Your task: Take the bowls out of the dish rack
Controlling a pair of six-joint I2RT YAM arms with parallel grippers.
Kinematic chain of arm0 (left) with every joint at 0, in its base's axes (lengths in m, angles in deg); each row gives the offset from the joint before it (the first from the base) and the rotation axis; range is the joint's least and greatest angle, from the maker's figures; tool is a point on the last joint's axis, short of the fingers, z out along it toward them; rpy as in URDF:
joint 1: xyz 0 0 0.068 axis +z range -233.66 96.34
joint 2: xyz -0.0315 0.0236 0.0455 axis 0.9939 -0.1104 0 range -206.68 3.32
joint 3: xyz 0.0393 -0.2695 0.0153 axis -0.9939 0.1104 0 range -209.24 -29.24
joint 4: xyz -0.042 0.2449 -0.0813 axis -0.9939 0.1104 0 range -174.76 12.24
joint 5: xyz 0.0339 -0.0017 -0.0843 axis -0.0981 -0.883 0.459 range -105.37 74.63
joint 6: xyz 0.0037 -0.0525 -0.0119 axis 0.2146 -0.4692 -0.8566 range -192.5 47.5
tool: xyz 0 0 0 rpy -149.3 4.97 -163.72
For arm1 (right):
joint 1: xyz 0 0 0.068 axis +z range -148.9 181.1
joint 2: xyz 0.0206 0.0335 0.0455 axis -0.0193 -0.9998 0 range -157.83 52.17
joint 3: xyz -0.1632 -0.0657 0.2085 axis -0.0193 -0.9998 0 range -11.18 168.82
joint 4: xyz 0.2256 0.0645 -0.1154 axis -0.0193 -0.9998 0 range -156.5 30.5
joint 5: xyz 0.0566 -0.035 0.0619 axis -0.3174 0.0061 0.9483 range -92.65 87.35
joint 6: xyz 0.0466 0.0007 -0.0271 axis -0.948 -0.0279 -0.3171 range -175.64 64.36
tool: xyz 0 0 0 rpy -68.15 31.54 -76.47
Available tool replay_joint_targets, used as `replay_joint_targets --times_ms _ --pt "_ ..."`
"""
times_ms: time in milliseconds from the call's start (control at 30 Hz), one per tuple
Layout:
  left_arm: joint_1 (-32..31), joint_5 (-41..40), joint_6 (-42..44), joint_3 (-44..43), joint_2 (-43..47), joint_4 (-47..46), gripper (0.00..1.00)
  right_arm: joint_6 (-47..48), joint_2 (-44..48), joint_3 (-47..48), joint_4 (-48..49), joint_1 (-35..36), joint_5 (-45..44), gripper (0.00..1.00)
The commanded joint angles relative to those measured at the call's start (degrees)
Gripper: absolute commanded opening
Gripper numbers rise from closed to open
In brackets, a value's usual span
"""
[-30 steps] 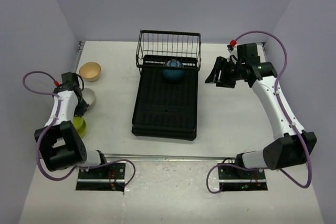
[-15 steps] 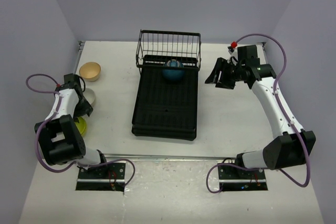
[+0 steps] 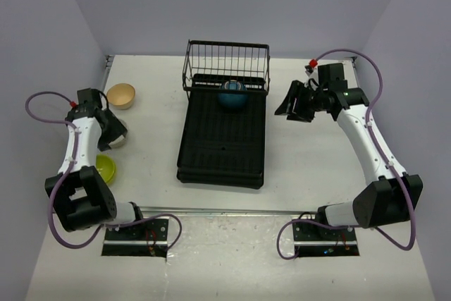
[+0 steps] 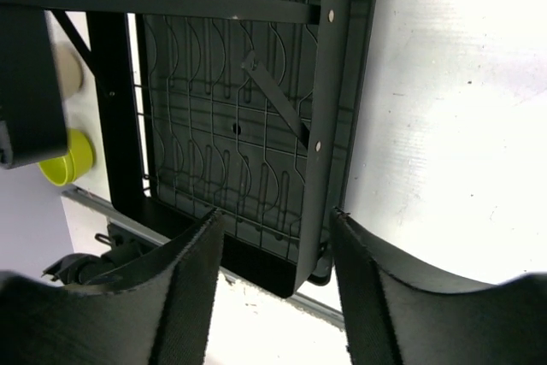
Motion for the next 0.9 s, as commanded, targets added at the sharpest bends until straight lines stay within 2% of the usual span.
replay_joint_targets --times_ms 0,67,100,133,167,200,233,267,300,400,433,467,500,533,600,667,700,867 --pt "-1.45 11.62 -3.39 -4.02 0.94 -4.72 0.6 -1.93 1.1 -2.29 2.01 0.08 1.89 0.52" --pt "-3.12 18.56 -4.62 -3.59 0.85 -7.36 0.57 -2.11 2.15 -4.05 2.37 0.34 1.37 0.47" --pt "-3.56 21.55 -4.8 -2.97 1.2 -10.68 0.49 -1.93 2.42 -4.5 2.46 0.43 0.84 0.46" --pt "-4.95 26.62 -4.97 -2.44 1.37 -12.28 0.46 -1.5 2.69 -5.02 2.46 0.43 0.06 0.44" --pt "-5.75 28.93 -4.98 -1.22 1.46 -13.69 0.4 -1.23 3.04 -5.55 2.29 0.43 -0.13 0.38" --pt "-6.54 31.22 -4.89 -0.51 1.9 -16.66 0.21 -1.05 3.13 -5.9 2.2 0.43 -0.13 0.36" --pt "-8.12 34.64 -5.15 0.1 2.08 -17.83 0.11 -1.05 3.39 -6.26 2.2 0.52 0.22 0.32" --pt "-9.09 35.63 -5.33 1.24 2.08 -18.79 0.03 -1.14 3.65 -7.22 2.28 0.69 0.4 0.27" --pt "-9.97 36.42 -5.67 1.77 2.08 -20.46 0.0 -1.58 4.09 -7.75 2.72 1.04 0.75 0.17" --pt "-13.48 39.41 -6.2 3.53 1.64 -23.45 0.0 -2.19 4.27 -10.38 3.78 2.27 3.3 0.07" --pt "-15.32 40.72 -6.03 3.71 1.29 -23.72 0.0 -2.54 4.53 -11.09 4.3 2.8 3.65 0.08" --pt "-16.3 41.26 -5.94 3.89 0.68 -23.9 0.0 -2.72 4.79 -12.57 4.92 3.76 4.87 0.12" --pt "-17.78 42.39 -5.59 4.15 0.24 -24.16 0.0 -3.33 4.88 -13.11 5.62 4.2 5.49 0.2" --pt "-17.8 42.84 -5.33 4.68 -0.12 -24.17 0.0 -3.51 4.45 -13.46 5.45 4.73 5.67 0.38" --pt "-20.6 43.02 -5.5 5.82 -0.21 -24.43 0.12 -3.78 4.01 -14.34 5.18 6.84 4.8 0.47" --pt "-21.57 42.93 -5.5 7.58 0.23 -25.3 0.27 -4.47 4.09 -16.71 7.19 8.68 4.71 0.49" --pt "-22.45 42.41 -5.76 8.62 0.41 -25.57 0.3 -5.26 4.01 -18.29 7.9 9.3 4.71 0.51" --pt "-24.3 41.26 -6.29 9.78 0.06 -26.71 0.32 -8.34 2.69 -22.86 12.55 11.77 4.79 0.5"
